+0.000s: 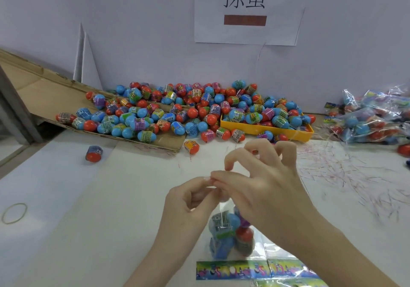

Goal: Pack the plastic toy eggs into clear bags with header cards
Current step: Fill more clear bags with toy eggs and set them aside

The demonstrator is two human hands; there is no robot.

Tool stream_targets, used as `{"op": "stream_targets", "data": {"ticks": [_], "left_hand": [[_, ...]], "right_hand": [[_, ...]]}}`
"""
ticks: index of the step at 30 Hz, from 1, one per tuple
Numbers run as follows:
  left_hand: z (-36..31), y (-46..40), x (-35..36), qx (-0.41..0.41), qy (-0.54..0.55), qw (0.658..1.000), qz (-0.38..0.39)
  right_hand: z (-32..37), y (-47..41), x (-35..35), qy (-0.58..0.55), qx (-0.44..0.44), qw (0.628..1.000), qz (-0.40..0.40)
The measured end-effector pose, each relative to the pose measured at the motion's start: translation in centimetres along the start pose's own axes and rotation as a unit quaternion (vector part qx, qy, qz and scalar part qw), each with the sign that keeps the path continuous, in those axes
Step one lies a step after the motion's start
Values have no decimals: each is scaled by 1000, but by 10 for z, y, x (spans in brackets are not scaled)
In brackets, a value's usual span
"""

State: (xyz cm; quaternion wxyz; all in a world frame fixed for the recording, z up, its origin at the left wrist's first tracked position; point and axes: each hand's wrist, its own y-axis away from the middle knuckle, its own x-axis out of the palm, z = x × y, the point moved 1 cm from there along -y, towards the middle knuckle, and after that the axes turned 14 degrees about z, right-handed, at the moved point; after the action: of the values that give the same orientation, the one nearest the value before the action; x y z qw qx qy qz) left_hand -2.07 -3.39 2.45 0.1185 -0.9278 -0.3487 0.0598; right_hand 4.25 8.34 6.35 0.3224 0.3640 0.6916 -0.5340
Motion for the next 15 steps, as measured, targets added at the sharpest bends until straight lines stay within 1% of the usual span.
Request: {"op": "stream_targets", "data": {"ticks": [2, 5, 10, 15], "left_hand": [[-1, 2, -1, 16, -29, 999, 16], [0, 3, -5, 25, -116, 993, 28], [6, 2, -11, 59, -252, 965, 53], [9, 2, -12, 93, -320, 940, 67]], "right_hand": [[0, -1, -4, 41, -23, 999, 20], [1, -2, -10, 85, -49, 994, 43], [-3, -7, -17, 95, -79, 989, 77], [-5, -11, -18, 98, -78, 989, 74]]}}
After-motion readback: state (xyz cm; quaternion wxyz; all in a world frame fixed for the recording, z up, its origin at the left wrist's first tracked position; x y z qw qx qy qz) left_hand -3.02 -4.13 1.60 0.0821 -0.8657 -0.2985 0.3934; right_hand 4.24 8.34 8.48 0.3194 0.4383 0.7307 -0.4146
